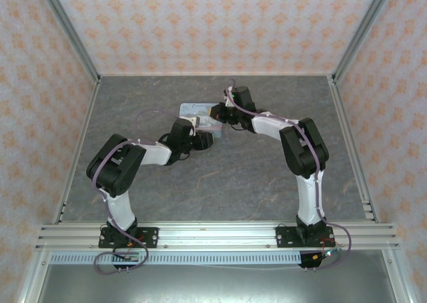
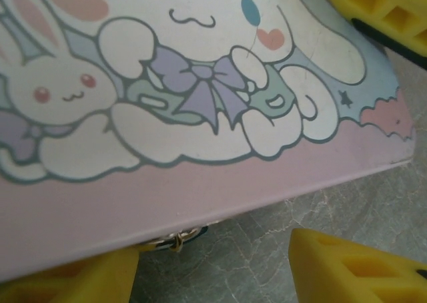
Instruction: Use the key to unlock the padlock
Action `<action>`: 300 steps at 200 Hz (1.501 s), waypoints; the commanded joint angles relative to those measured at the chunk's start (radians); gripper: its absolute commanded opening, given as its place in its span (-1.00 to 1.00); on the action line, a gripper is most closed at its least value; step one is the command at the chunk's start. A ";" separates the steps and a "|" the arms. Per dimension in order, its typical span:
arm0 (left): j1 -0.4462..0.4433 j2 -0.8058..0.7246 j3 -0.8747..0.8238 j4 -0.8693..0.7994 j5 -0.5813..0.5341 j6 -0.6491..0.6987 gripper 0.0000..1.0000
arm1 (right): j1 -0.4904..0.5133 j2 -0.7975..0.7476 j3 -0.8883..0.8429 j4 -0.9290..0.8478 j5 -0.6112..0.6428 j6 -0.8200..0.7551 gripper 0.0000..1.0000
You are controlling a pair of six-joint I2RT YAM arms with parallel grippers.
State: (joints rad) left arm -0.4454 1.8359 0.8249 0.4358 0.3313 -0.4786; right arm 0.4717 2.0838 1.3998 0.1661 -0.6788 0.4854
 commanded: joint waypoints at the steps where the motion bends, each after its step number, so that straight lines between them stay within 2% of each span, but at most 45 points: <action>1: -0.007 0.024 0.029 -0.040 -0.074 0.025 0.23 | 0.018 0.010 -0.036 -0.103 0.015 -0.006 -1.00; 62: -0.011 0.047 0.037 -0.034 -0.126 0.000 0.13 | 0.022 0.009 -0.041 -0.101 0.018 -0.006 -1.00; 214: -0.036 0.068 0.075 -0.099 -0.241 -0.011 -0.45 | 0.040 -0.024 -0.046 -0.106 0.029 -0.013 -1.00; 265: -0.044 0.017 0.065 -0.130 -0.219 0.003 -0.59 | 0.029 -0.170 -0.076 -0.073 0.050 -0.033 -1.00; 300: -0.053 -0.063 0.052 -0.185 -0.168 -0.018 -0.59 | 0.015 -0.331 -0.206 -0.049 0.070 -0.091 -1.00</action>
State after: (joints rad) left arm -0.4847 1.8553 0.8818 0.3164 0.1303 -0.4957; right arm 0.4984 1.8893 1.2625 0.1043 -0.6357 0.4591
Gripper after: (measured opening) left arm 0.229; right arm 0.046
